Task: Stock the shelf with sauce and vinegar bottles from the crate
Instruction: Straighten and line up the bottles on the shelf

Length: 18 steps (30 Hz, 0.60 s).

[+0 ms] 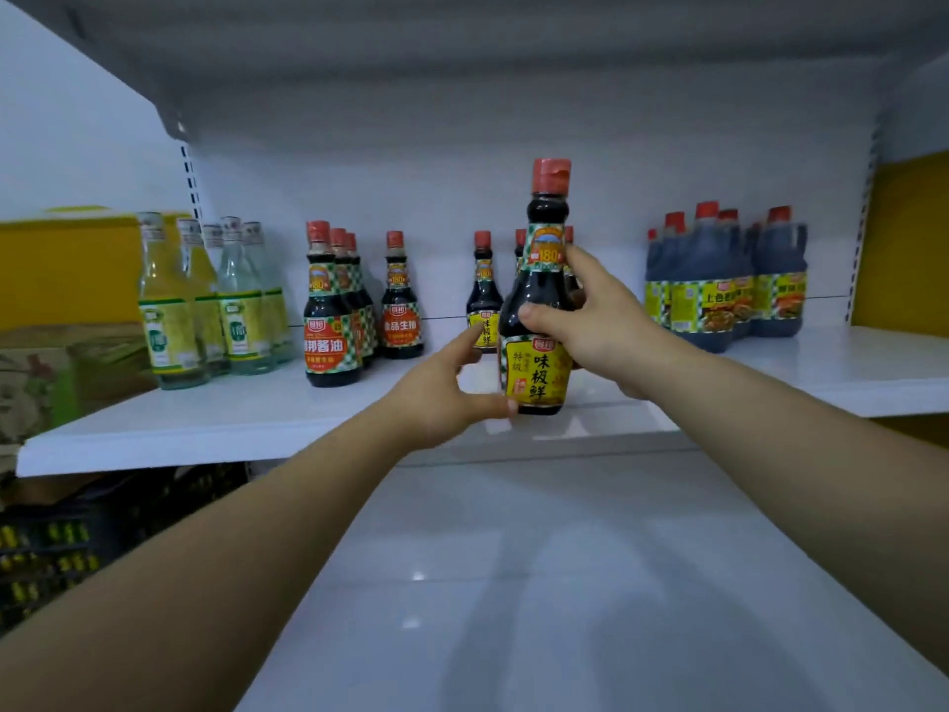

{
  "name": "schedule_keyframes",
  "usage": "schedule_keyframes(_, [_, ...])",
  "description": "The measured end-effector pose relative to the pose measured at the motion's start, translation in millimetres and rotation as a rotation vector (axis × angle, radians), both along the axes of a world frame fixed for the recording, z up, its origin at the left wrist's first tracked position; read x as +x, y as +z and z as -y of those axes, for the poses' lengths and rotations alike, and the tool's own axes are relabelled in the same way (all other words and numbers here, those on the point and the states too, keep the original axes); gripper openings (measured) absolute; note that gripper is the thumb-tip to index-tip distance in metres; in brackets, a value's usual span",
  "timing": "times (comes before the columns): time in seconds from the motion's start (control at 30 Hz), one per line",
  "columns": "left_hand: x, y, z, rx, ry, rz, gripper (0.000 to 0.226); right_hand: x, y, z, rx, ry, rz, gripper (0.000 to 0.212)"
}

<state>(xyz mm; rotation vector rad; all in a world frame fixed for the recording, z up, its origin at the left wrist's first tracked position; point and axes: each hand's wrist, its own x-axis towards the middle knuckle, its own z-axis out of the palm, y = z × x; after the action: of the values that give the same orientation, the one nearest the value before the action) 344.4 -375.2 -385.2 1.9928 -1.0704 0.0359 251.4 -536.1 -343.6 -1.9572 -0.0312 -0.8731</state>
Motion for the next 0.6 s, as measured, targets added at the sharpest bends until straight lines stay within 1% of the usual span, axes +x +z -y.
schedule_keyframes(0.07, [27.1,0.5,2.0,0.218,0.138,0.094,0.086,17.2,2.7,19.8,0.022,-0.037,-0.026,0.061])
schedule_keyframes(0.13, [49.2,-4.4,-0.8,0.404,0.239,0.133,0.08,33.8,1.3,36.1,0.042,-0.065,-0.063,0.068])
schedule_keyframes(0.2, [65.2,-10.3,-3.6,0.532,0.287,0.159,0.077,49.4,-1.7,46.9,0.031,-0.081,-0.092,0.07])
schedule_keyframes(0.3, [77.4,-11.2,-3.6,0.667,0.292,0.22,0.073,71.3,-4.0,55.0,0.031,-0.071,-0.103,0.071])
schedule_keyframes(0.37, [79.6,-11.7,-2.7,0.694,0.292,0.243,0.072,86.6,-4.2,59.0,0.042,-0.061,-0.104,0.071])
schedule_keyframes(0.47, [79.8,-15.4,-3.6,0.679,0.304,0.271,0.072,109.5,-4.1,61.5,0.041,-0.05,-0.129,0.067])
schedule_keyframes(0.6, [80.8,-16.9,-4.1,0.694,0.305,0.299,0.071,140.9,-7.2,60.9,-0.013,-0.099,-0.161,0.052])
